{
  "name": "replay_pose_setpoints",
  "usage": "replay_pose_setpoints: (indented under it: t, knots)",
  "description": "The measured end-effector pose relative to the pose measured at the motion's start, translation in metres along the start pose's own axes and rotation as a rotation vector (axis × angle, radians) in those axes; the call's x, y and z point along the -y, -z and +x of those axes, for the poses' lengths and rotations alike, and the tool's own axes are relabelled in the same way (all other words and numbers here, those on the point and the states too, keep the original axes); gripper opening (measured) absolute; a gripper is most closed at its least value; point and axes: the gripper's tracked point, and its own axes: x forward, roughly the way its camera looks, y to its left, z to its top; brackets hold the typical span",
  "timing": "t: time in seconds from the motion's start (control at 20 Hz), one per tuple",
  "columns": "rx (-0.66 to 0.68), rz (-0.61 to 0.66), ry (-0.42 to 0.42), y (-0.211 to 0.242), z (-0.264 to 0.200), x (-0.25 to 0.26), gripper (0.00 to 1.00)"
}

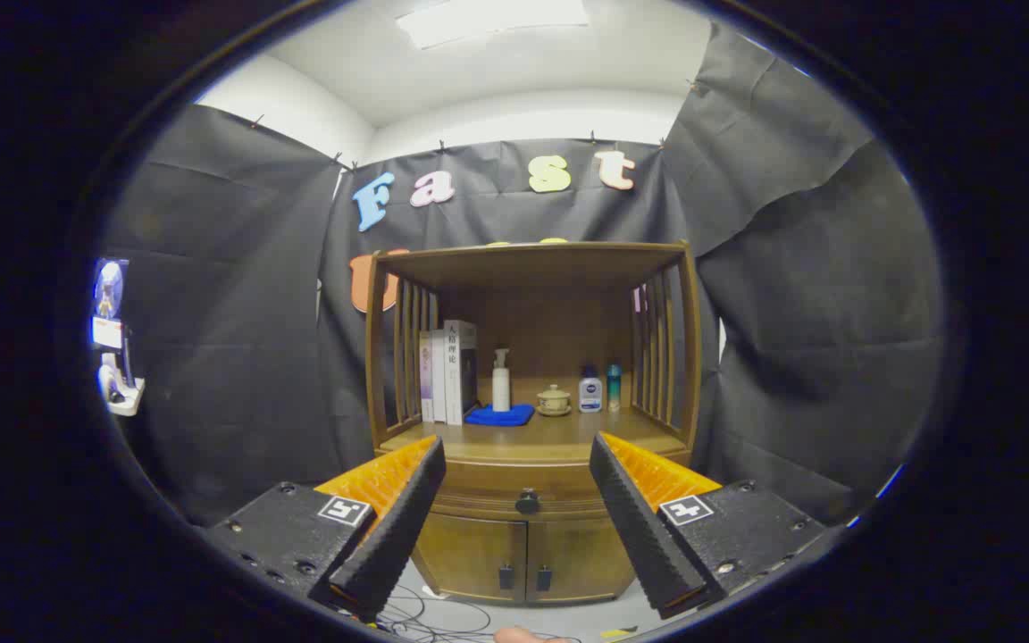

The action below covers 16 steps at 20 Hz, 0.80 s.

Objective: Pull open the drawer, take out the items inside it, and place them on the countertop above the cabinet.

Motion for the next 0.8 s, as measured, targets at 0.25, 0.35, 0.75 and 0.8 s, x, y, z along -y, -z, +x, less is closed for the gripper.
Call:
replay_pose_setpoints:
  t: [0.25,0.35,0.75,0.8]
  knots:
    - [-0.022,0.015,0.003,0.009,0.003,-0.001,1.0]
    - [-0.035,0.006,0.006,0.014,0.005,0.002,1.0]
    - [-0.078,-0.012,0.021,0.032,0.013,0.009,1.0]
    - [-0.085,-0.014,0.024,0.034,0.013,0.011,1.0]
